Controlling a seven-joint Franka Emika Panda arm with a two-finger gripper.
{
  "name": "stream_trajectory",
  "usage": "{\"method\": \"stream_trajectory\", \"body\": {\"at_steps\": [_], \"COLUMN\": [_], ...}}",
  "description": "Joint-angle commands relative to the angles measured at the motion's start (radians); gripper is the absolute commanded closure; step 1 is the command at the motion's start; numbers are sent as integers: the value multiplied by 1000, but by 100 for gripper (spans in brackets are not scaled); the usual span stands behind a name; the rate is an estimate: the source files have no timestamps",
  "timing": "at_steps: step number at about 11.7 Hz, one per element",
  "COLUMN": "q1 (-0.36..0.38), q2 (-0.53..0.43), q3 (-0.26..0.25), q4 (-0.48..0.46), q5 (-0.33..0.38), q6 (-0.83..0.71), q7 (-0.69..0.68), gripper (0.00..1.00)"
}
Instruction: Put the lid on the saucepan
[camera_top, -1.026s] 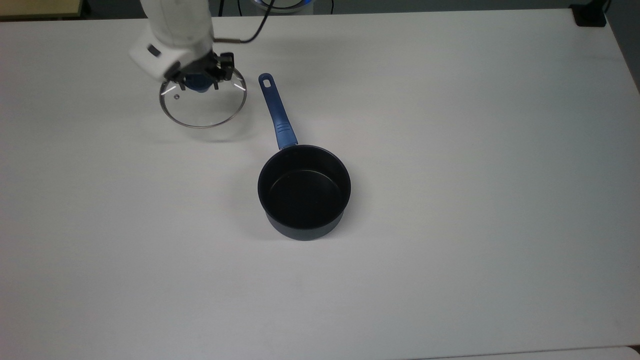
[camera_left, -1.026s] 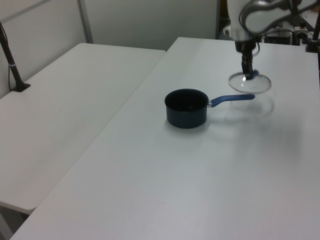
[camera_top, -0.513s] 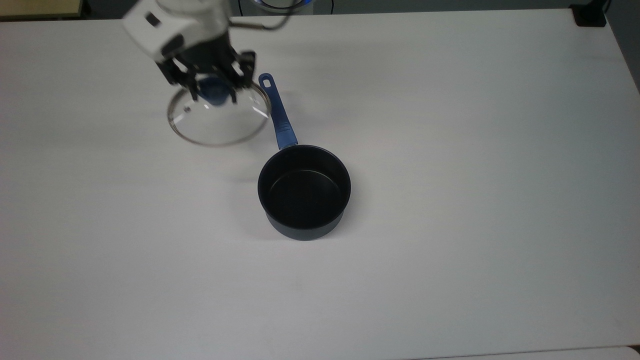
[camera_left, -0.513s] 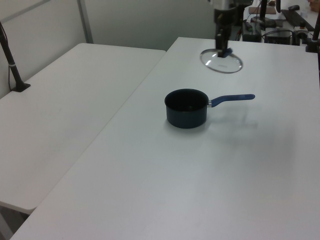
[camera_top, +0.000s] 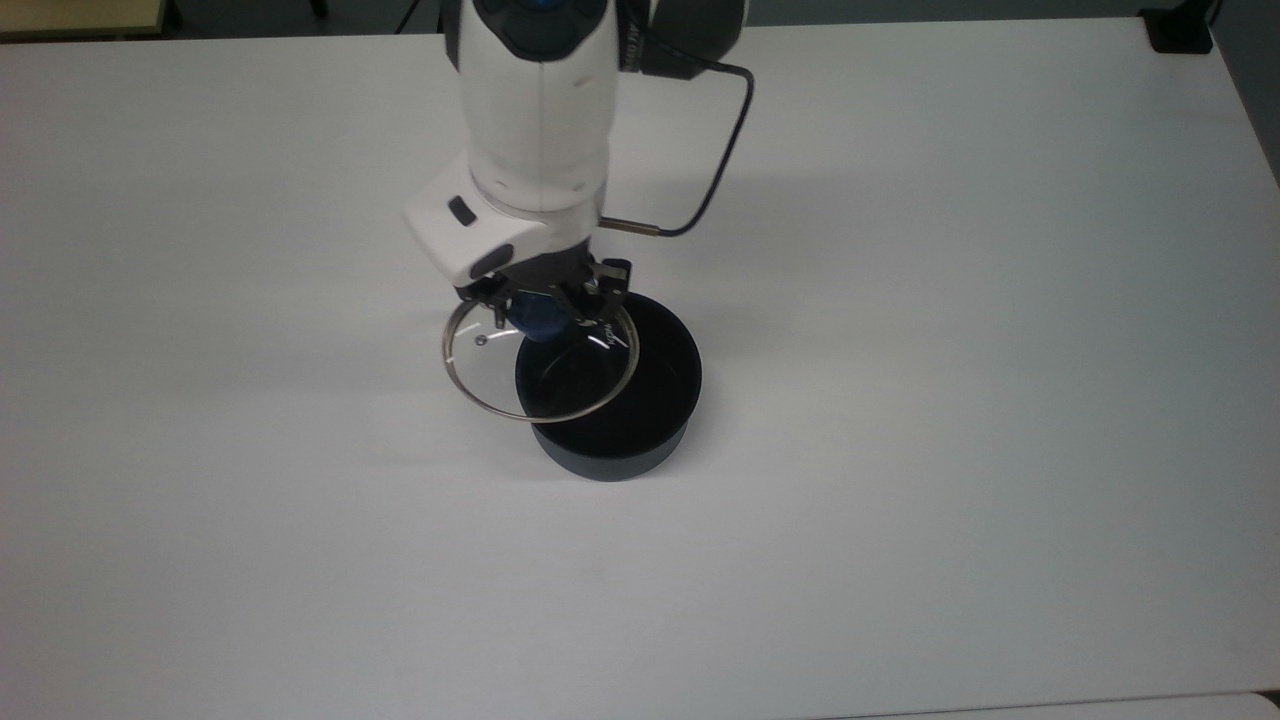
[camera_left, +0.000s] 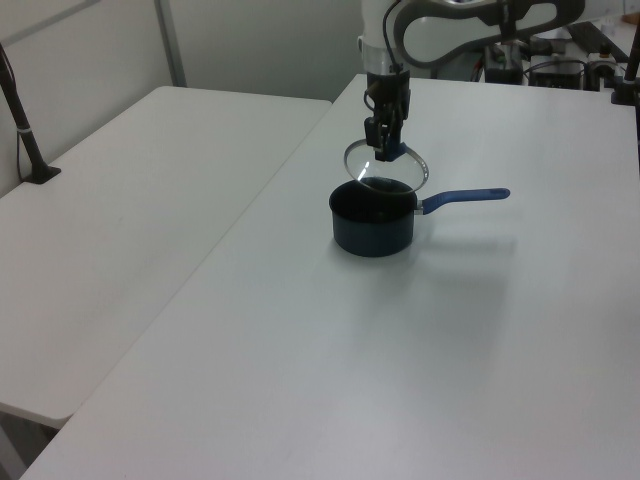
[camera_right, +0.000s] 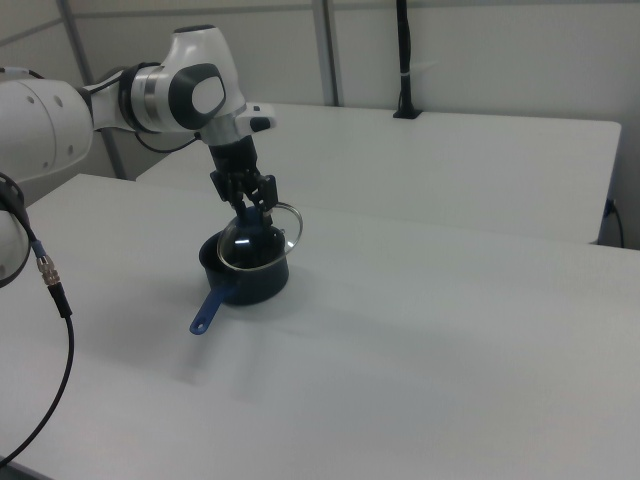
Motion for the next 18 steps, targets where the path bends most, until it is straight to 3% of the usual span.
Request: {"method": "stream_trajectory", "body": {"at_steps": [1, 5, 11, 12, 13, 18], "q1": [12, 18, 20, 21, 21, 24], "q2": [14, 35, 56, 58, 63, 49], "q3": [13, 16, 19, 20, 20, 19], "q4": [36, 34, 34, 28, 23, 4], "q5": [68, 128, 139, 138, 139, 127], "q6": [-10, -16, -4, -4, -2, 7], "q7": [95, 196, 244, 241, 243, 243], "gripper": [88, 88, 86, 65, 1, 0]}}
